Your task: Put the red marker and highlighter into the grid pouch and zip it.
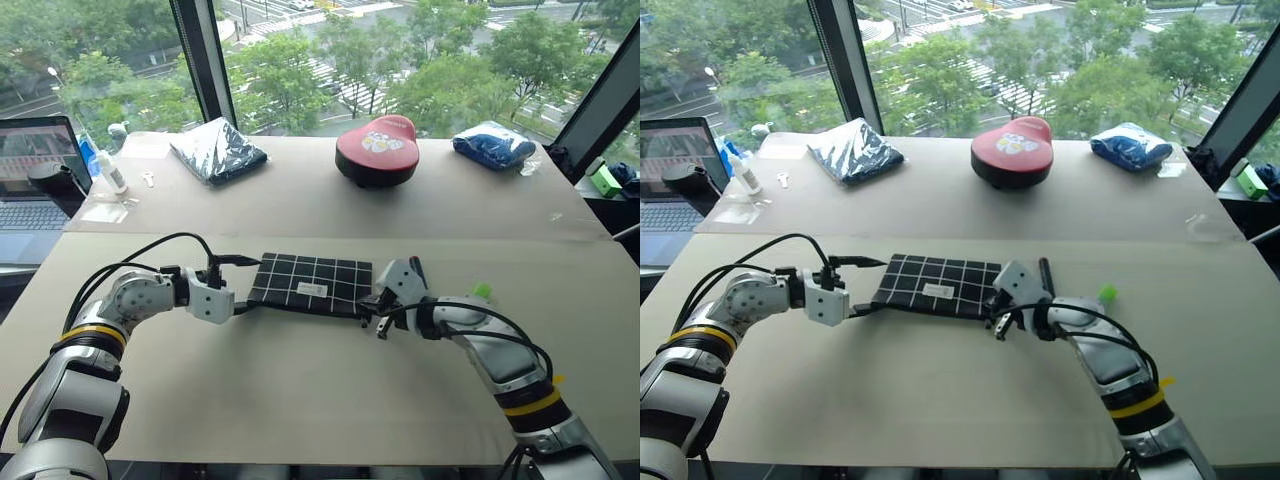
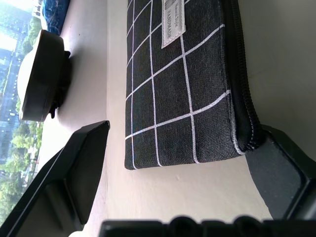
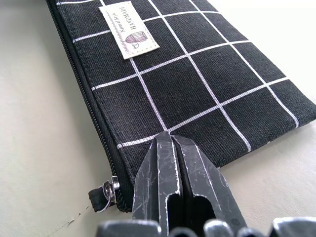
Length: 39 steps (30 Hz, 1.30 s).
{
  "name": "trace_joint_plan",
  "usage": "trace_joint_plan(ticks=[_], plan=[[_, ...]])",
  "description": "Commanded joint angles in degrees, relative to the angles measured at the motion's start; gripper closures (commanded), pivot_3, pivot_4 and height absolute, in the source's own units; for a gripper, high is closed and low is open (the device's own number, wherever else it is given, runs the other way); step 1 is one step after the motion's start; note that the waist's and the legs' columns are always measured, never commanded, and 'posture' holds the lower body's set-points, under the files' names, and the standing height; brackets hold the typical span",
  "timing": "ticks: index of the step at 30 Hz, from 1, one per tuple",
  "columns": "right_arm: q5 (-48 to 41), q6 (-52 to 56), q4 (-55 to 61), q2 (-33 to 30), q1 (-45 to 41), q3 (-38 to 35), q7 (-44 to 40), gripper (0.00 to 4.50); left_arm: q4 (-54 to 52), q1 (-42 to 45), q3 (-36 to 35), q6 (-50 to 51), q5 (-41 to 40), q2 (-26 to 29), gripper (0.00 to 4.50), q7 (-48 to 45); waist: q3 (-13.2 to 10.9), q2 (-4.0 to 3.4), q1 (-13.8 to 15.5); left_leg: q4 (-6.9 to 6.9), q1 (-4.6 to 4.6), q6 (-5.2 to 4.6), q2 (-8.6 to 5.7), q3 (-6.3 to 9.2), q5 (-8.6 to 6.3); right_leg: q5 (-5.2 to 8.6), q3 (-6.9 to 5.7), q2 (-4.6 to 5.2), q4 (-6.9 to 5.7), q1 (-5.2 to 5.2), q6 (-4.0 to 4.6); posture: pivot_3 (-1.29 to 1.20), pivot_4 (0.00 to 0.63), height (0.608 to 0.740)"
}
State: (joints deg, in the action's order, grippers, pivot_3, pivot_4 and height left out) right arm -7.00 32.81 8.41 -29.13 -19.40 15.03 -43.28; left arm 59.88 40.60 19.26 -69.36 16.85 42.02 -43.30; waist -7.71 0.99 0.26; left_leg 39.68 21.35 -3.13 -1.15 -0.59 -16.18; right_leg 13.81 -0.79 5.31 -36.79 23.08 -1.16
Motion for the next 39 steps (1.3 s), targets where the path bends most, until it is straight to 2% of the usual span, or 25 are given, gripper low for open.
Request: trace_joint_plan(ticks=[1, 7, 8, 14, 17, 20, 21, 23, 26, 27, 30, 35, 39], plan=[[-0.31, 1.38, 0.7, -0.5, 1.36, 0.33, -0.64, 4.5, 2.54, 0.31, 1.35, -0.72, 0.76, -0.38, 2.17, -1.47, 0.0, 0.0, 0.03, 0.0, 0.01, 0.0, 0.0, 0.0, 0.0, 0.0, 0.0, 0.01, 0.0, 0.01, 0.0, 0.0, 0.15, 0.74], [-1.48, 1.83, 2.04, -0.72, 2.0, -0.54, -1.03, 4.5, 4.71, 0.63, 1.52, -1.2, 0.09, -0.57, 4.34, -2.76, -0.01, 0.01, 0.15, 0.0, 0.07, 0.0, 0.01, 0.0, 0.0, 0.0, -0.02, 0.01, 0.02, 0.05, 0.0, 0.0, 0.15, 0.74], [-1.58, 1.87, 2.13, -0.76, 2.05, -0.58, -0.99, 4.5, 4.91, 0.68, 1.47, -1.22, -0.16, -0.66, 4.44, -3.05, -0.02, 0.01, 0.14, 0.0, 0.07, 0.0, 0.01, 0.0, 0.0, 0.0, -0.01, 0.01, 0.02, 0.05, 0.0, 0.0, 0.15, 0.74], [-2.61, 1.46, 1.86, 0.03, 2.02, -1.7, -0.69, 4.5, 4.41, -0.42, 0.46, 1.13, -6.06, -2.23, 4.44, -9.77, -0.03, -0.01, 0.09, -0.03, 0.07, 0.0, 0.01, 0.0, 0.0, 0.0, -0.01, 0.0, 0.02, 0.07, -0.01, 0.0, 0.15, 0.74], [-3.78, 2.16, -1.33, 2.94, 0.01, -5.93, 3.52, 4.5, 1.48, -3.02, -0.44, 6.7, -10.94, -2.68, 4.44, -16.14, -0.03, -0.01, -0.03, -0.03, 0.1, -0.03, 0.01, 0.0, -0.02, 0.01, -0.01, 0.02, 0.07, 0.07, -0.01, 0.0, 0.15, 0.74], [-9.4, 6.36, -3.7, 5.68, -4.05, -13.39, 5.55, 3.73, -3.94, -6.64, -1.58, 13.63, -13.5, -1.89, 4.5, -18.73, -0.08, -0.09, -0.54, -0.03, 0.16, -0.05, 0.0, -0.01, -0.03, 0.0, 0.04, 0.09, 0.06, 0.14, -0.01, 0.0, 0.15, 0.74], [-11.29, 7.74, -3.78, 6.16, -5.29, -15.45, 5.78, 3.27, -5.79, -7.69, -2.02, 15.2, -13.44, -1.52, 4.5, -18.17, -0.09, -0.11, -0.63, -0.03, 0.18, -0.05, 0.0, -0.01, -0.03, 0.0, 0.03, 0.11, 0.05, 0.14, -0.02, 0.0, 0.15, 0.74], [-16.52, 11.57, -2.14, 6.56, -7.27, -19.5, 5.03, 2.81, -11.78, -9.92, -3.71, 20.8, -13.74, -1.32, 4.5, -15.43, -0.14, -0.19, -0.9, -0.05, 0.25, -0.07, 0.0, 0.0, -0.04, -0.01, 0.06, 0.14, 0.07, 0.2, -0.03, 0.0, 0.15, 0.74], [-23.68, 18.38, 0.64, 5.37, -9.46, -23.81, 3.3, 1.78, -23.64, -13.99, -7.16, 35.05, -15.41, -2.33, 4.5, -10.7, -0.18, -0.26, -0.94, -0.2, 0.31, -0.09, 0.01, 0.0, -0.05, -0.02, 0.09, 0.25, 0.08, 0.32, -0.04, 0.0, 0.15, 0.74], [-26.31, 20.47, 1.41, 4.47, -9.97, -25.27, 2.26, 1.6, -28.89, -15.8, -8.38, 41.47, -16.27, -3.06, 4.5, -8.87, -0.18, -0.26, -0.86, -0.28, 0.31, -0.09, 0.01, 0.02, -0.05, -0.02, 0.07, 0.27, 0.1, 0.34, -0.04, 0.0, 0.15, 0.74], [-28.23, 21.44, 2.66, 2.24, -10.21, -26.72, 1.9, 1.6, -40.83, -20.01, -10.23, 54.58, -16.25, -4.04, 4.5, -5.82, -0.21, -0.31, -0.17, -0.36, 0.62, -0.08, 0.0, 0.1, -0.05, -0.01, 0.06, 0.38, 0.11, 0.6, -0.04, 0.0, 0.15, 0.74], [-21.34, 13.35, 4.35, -3.67, -6.4, -19.86, -0.56, 1.6, -59.89, -25.3, -12.34, 77.89, -17.72, -7.01, 4.5, -0.71, -0.21, -0.3, 0.25, -0.35, 1.11, -0.08, -0.14, 0.09, -0.03, -0.05, 0.08, 0.36, 0.11, 1.11, -0.1, 0.0, 0.15, 0.74], [-9.94, 2.73, -0.38, -4.63, -5.0, -10.02, 1.44, 1.6, -70.63, -26.88, -12.73, 92.37, -17.98, -9.13, 4.5, 2.69, -0.26, -0.23, 0.05, -0.35, 1.14, -0.08, -0.13, 0.07, -0.03, -0.05, 0.09, 0.23, 0.17, 1.12, -0.1, 0.0, 0.15, 0.74]])
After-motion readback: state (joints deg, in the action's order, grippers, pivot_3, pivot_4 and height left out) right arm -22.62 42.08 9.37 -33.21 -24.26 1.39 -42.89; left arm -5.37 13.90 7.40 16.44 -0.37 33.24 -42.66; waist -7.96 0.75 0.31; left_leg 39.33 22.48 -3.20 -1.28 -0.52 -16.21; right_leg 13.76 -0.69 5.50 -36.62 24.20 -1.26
